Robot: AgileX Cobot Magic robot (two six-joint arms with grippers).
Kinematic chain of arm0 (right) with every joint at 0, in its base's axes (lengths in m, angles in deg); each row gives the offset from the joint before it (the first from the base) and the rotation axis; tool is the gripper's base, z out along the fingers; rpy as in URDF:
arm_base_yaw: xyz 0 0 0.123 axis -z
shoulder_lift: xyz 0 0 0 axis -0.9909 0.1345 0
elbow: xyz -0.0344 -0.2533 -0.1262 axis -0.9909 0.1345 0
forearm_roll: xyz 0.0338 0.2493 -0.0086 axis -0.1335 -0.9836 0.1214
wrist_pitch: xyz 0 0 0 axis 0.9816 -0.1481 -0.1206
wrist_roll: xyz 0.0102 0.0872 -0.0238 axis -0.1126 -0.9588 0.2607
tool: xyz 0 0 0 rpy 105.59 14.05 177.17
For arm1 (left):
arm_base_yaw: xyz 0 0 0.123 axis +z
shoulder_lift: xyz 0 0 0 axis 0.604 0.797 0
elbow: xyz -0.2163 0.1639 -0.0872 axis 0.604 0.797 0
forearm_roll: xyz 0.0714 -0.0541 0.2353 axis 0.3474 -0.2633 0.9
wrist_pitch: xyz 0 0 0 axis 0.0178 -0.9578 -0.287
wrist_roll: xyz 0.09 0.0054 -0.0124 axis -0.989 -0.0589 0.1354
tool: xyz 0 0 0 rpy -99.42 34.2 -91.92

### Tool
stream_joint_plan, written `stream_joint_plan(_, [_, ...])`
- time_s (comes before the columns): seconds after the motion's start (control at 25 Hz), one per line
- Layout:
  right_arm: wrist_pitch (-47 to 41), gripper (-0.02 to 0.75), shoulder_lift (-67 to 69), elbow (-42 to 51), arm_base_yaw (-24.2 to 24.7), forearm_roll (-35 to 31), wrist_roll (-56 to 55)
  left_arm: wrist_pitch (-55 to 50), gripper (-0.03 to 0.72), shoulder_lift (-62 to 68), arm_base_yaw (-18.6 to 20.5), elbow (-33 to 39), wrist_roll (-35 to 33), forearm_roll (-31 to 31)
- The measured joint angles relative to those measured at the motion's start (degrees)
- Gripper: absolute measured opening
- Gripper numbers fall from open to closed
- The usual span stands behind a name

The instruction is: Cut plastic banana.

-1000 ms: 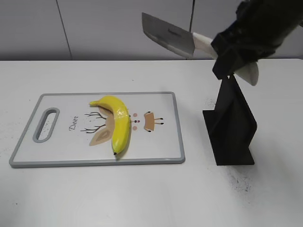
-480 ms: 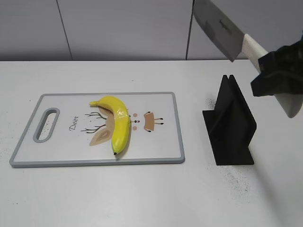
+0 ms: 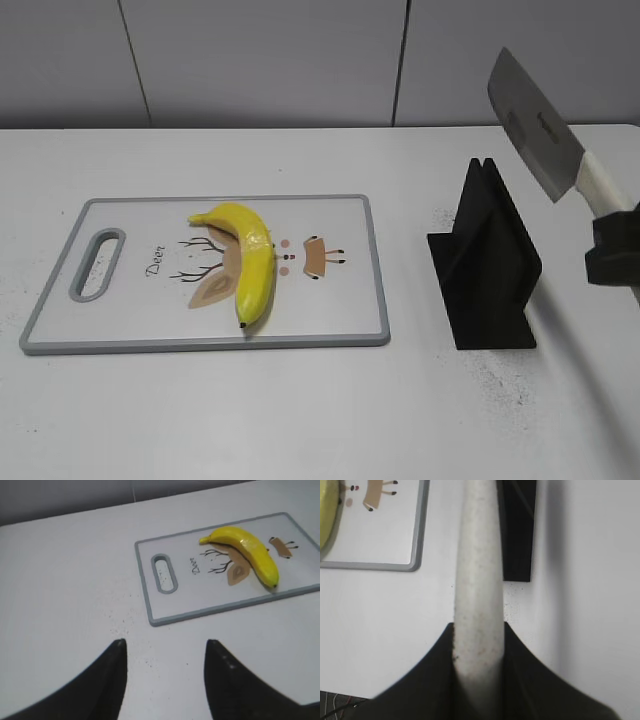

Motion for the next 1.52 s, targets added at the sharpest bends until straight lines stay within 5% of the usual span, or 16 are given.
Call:
stream_joint_plan(0.2, [2.01, 0.160, -0.13, 2.74, 0.00, 0.06, -0.99, 3.62, 0.477, 0.13, -2.10, 4.66, 2.00, 1.56])
stream_joint_plan(0.44, [4.93, 0.160, 2.49, 2.74, 0.00, 0.19, -1.16, 3.57, 0.469, 0.40, 0.33, 5.58, 6.35, 3.87])
stream_joint_plan(1.52, [11.32, 0.160, 12.23, 2.74, 0.00, 1.03, -5.82, 3.74, 0.462, 0.40, 1.78, 5.58, 6.67, 4.05])
